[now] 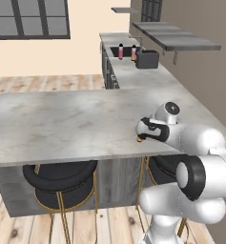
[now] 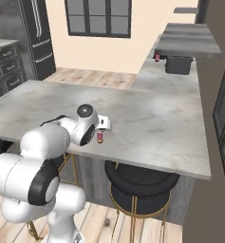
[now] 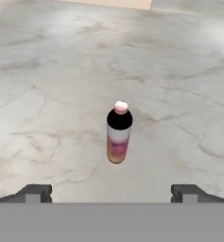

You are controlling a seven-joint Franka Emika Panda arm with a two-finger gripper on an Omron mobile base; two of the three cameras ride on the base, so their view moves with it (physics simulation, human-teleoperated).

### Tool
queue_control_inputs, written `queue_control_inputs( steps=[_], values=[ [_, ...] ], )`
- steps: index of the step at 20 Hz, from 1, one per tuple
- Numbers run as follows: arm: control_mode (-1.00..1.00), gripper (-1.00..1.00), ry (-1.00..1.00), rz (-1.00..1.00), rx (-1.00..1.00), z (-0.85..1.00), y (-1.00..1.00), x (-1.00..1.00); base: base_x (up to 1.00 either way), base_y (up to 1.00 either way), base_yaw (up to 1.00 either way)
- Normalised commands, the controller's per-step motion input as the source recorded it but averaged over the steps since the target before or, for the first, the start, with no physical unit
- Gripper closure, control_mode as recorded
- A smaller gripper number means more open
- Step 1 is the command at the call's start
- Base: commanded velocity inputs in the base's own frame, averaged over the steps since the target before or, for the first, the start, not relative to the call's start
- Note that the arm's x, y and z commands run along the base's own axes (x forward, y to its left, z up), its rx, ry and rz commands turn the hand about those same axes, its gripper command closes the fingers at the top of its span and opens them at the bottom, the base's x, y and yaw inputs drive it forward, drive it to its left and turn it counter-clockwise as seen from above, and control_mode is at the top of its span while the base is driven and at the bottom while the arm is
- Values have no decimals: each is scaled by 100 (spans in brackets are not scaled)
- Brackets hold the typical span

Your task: Place the large bottle from the dining counter next to the other large bottle outside the sink, and place the small bottle from the dining counter next to the other small bottle inside the sink.

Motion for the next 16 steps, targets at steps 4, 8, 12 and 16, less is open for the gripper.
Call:
queue_control_inputs(
  steps=[4, 8, 12, 16],
  values=[
    [-100, -100, 0, 0, 0, -10, -5, 36, 0, 0, 0],
    [-100, -100, 0, 0, 0, -12, -6, 20, 0, 0, 0],
    [-100, -100, 0, 0, 0, -14, -6, 23, 0, 0, 0],
    [-100, -100, 0, 0, 0, -15, -2, 33, 0, 0, 0]
  ],
)
